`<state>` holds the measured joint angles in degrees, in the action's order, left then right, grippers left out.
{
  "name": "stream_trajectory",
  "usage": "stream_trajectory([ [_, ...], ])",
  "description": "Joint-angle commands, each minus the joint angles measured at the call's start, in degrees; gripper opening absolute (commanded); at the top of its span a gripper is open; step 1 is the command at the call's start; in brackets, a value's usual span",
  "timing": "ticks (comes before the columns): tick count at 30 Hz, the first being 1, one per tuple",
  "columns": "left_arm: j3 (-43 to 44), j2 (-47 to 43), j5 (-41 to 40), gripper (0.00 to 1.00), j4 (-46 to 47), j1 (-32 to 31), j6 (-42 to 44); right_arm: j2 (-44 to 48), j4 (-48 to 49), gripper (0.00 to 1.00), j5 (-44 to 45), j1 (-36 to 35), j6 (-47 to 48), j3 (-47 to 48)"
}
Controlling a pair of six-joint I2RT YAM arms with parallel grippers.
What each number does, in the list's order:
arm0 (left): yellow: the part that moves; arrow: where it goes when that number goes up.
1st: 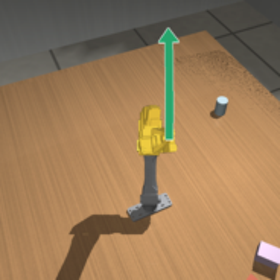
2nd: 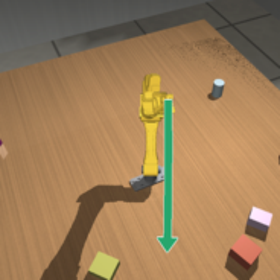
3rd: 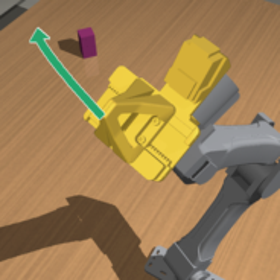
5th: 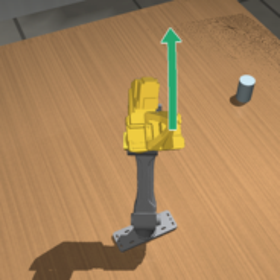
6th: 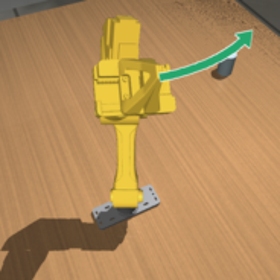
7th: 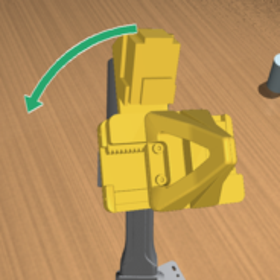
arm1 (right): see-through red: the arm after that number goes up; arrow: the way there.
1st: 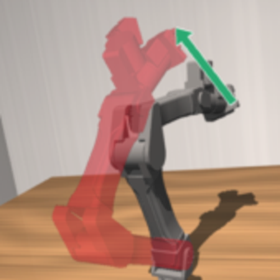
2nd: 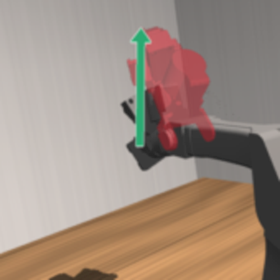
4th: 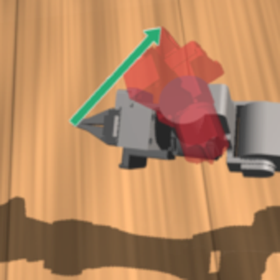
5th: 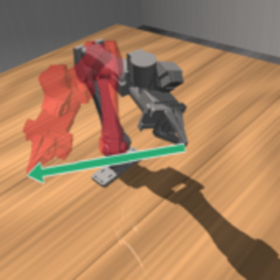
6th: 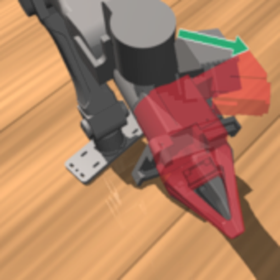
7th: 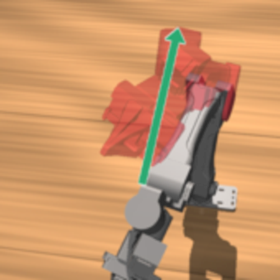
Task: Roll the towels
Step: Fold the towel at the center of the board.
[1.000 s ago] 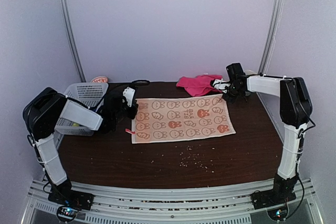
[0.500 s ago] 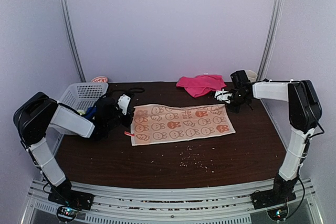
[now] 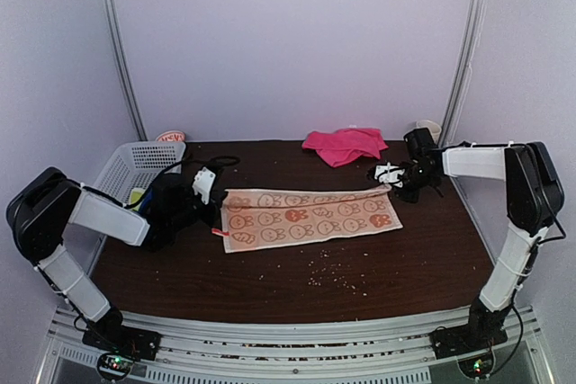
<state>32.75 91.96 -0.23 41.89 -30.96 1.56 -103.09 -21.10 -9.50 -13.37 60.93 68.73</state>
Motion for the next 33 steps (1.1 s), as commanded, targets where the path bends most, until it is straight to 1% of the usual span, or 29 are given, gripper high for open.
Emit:
stream_trajectory([
  [1,-0.46,-1.85,3.02,0.0,-0.73,0.37,-0.82,3.69,-1.99,0.0,-2.69,0.36,2.24,-1.84],
  [10,-1.46,-3.05,7.46,0.0,-4.22,0.3,-1.96,6.35,-3.25,0.0,-3.75,0.36,2.58,-4.63],
  [15,-2.7,-4.28,7.38,0.0,-5.45,0.26,-2.7,6.85,-4.51,0.0,-3.95,0.27,3.1,-5.55],
  [22,-4.49,-6.34,8.59,0.0,-6.86,0.16,-3.28,8.2,-3.78,0.0,-3.18,0.1,4.57,-8.35],
  [33,-5.78,-5.15,10.26,0.0,-6.91,-1.11,-4.19,8.96,-2.46,0.0,-2.3,-0.24,4.55,-10.72],
])
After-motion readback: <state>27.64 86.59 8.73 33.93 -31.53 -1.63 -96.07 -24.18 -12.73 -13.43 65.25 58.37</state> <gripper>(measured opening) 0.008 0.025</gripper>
